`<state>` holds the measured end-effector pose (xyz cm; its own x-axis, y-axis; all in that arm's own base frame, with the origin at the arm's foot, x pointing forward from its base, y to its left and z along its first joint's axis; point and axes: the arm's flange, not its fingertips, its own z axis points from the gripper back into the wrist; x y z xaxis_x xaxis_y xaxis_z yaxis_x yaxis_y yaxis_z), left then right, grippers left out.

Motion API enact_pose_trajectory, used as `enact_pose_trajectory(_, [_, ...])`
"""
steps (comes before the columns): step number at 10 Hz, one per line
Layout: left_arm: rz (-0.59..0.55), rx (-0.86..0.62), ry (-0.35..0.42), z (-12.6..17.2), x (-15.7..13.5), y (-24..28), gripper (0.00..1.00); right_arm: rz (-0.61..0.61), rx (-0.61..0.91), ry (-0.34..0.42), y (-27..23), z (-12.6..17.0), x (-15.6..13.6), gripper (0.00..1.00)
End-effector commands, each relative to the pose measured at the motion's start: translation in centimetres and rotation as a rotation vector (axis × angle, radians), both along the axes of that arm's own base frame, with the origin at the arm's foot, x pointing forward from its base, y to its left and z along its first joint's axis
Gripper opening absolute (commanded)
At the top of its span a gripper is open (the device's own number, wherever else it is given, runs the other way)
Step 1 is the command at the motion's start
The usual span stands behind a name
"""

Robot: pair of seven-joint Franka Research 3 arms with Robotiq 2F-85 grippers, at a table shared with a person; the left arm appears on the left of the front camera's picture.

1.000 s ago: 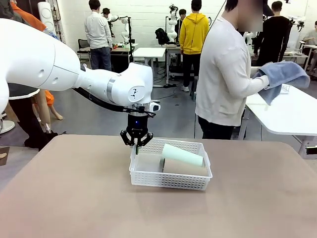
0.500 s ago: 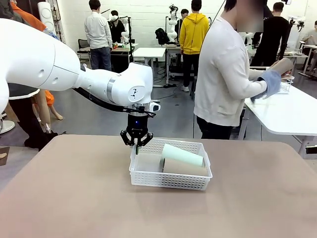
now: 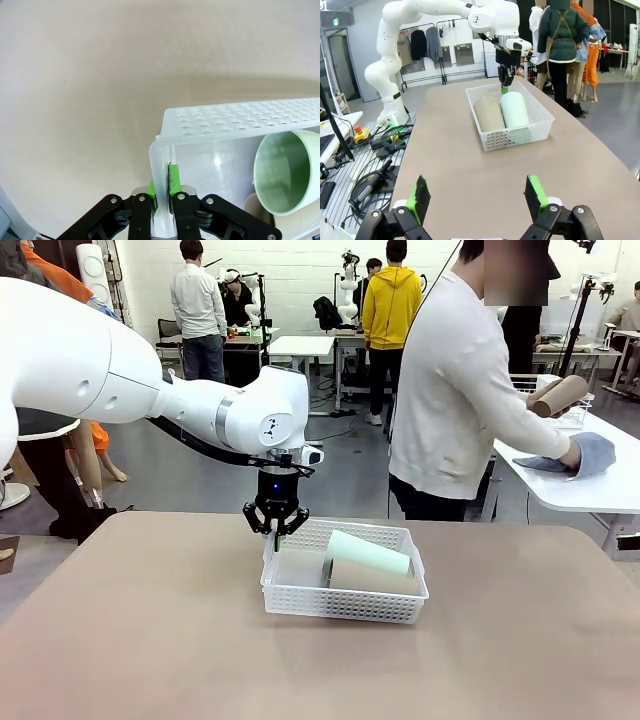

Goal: Clean and organize the cups into the basket.
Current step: Pick up the Reusable plastic cup from the right side of the table and stack it inside the Organizing basket in the center of the table.

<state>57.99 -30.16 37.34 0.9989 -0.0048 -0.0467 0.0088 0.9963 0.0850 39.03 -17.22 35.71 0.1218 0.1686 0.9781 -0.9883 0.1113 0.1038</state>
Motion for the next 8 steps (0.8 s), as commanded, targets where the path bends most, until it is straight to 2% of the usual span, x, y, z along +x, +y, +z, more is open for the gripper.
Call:
enact_pose_trajectory(1, [0.001, -0.001, -0.002, 0.11, -0.04, 0.1, 0.03, 0.0, -0.006, -0.001, 0.19, 0.23, 0.04, 1.0])
enact_pose_trajectory(8, [0.001, -0.001, -0.002, 0.11, -0.04, 0.1, 0.03, 0.0, -0.006, -0.001, 0.19, 0.23, 0.04, 1.0])
